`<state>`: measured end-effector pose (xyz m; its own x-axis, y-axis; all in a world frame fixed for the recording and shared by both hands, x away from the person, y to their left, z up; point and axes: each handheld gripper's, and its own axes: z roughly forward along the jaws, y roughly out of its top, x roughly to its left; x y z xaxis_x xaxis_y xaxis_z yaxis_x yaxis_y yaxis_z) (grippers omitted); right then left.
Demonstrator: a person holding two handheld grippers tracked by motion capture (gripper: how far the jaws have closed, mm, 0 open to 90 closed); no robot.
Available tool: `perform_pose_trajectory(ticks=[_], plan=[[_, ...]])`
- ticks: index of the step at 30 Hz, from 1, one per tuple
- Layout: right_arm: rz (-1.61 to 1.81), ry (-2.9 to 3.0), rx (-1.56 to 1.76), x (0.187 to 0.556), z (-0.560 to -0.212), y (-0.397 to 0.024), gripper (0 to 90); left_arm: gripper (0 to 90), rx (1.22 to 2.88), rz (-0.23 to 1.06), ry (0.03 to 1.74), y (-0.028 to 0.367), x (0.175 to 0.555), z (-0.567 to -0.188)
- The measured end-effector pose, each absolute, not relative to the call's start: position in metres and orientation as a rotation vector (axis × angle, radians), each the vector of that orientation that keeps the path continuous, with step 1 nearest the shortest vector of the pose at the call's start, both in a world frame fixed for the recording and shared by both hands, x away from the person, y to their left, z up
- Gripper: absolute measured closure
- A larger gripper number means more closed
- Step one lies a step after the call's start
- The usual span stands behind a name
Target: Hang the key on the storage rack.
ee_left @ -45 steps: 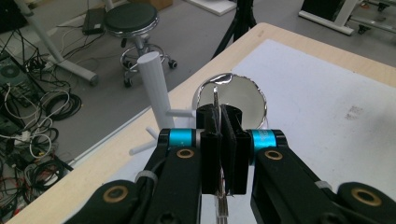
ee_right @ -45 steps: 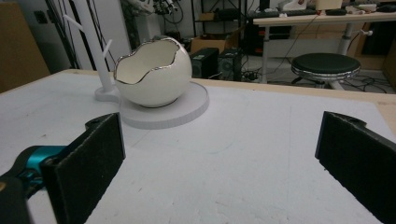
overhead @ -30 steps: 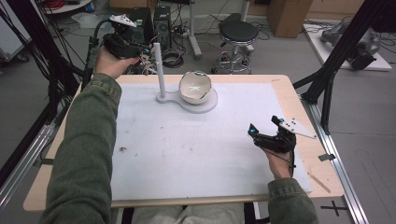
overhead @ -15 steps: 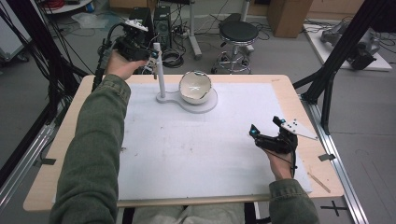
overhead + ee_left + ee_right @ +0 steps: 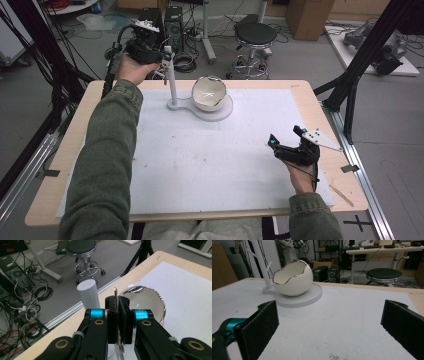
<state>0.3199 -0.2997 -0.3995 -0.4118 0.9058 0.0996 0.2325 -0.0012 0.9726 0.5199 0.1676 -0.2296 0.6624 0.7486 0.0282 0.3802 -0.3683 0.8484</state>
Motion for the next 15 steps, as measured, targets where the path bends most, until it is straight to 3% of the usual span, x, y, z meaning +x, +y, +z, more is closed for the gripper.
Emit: perform_pose_trajectory(ticks=[15], plan=[[1.450, 1.684, 1.181, 0.3194, -0.3995, -0.3006, 0.4, 86.3, 1.981, 0.546, 0.909, 0.1611, 0.5256, -0.2334]])
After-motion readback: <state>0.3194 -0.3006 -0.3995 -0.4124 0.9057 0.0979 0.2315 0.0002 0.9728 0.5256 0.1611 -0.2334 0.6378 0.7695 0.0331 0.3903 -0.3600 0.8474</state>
